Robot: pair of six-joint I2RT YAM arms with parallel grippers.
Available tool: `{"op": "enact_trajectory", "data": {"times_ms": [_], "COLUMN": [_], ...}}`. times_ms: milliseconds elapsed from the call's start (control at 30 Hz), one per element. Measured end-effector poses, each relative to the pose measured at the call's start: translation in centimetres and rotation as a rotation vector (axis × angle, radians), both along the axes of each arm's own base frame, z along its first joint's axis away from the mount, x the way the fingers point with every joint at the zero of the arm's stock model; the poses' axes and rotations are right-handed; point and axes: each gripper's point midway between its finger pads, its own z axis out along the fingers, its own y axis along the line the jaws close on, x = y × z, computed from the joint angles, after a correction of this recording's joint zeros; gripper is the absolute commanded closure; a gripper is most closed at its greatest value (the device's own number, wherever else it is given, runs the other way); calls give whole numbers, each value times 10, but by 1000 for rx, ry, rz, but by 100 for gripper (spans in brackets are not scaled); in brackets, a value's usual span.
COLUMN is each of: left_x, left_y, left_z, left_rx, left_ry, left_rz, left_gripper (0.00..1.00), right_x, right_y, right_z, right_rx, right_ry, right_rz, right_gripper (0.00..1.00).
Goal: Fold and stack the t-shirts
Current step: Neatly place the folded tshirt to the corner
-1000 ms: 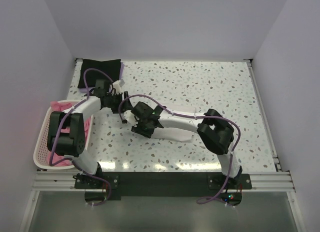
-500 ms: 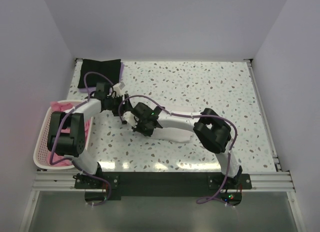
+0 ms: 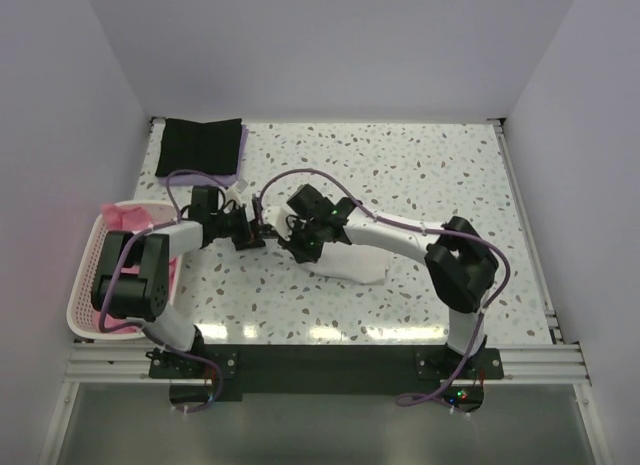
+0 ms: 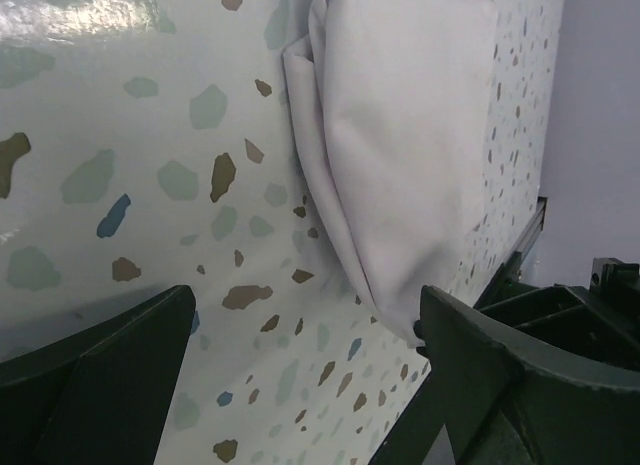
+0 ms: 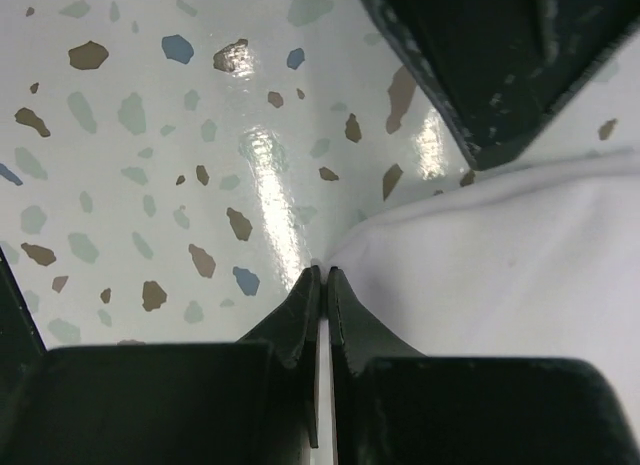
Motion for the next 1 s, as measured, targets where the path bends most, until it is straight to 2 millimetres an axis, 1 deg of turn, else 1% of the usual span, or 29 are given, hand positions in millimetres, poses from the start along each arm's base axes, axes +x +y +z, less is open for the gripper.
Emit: {"op": "enact_trajectory", "data": {"times_ms": [67, 167, 400, 633, 733, 800, 900, 1000], "left_x": [-4, -8, -20, -15, -11, -9, -3, 5], "left_y": [-4, -11, -39, -71, -88, -95, -102, -103], "left_z": [0, 1, -4, -4, -4, -3, -4, -8], "left_rx": [-43, -96, -205, -300, -314, -314, -309, -284], "left_ry": [18, 43, 124, 220, 253, 260, 272, 282], "left_rz": [17, 41, 58, 29, 5, 0, 5, 28], "left_gripper": [0, 0, 0, 0, 0, 0, 9, 32], "right_x": [3, 6, 2, 0, -1, -1, -2, -4], "right_y": [-4, -10, -15, -14, -13, -11, -7, 1], "right_z": [10, 17, 13, 13, 15, 17, 20, 27], "right_rx": [23, 41, 31, 36, 39, 43, 52, 70], "right_ry": [-6, -5, 5, 14, 18, 17, 17, 14], "right_rz": [-9, -19, 5, 18, 16, 14, 14, 11], "right_gripper": [100, 100, 100, 100, 100, 100, 100, 100]}}
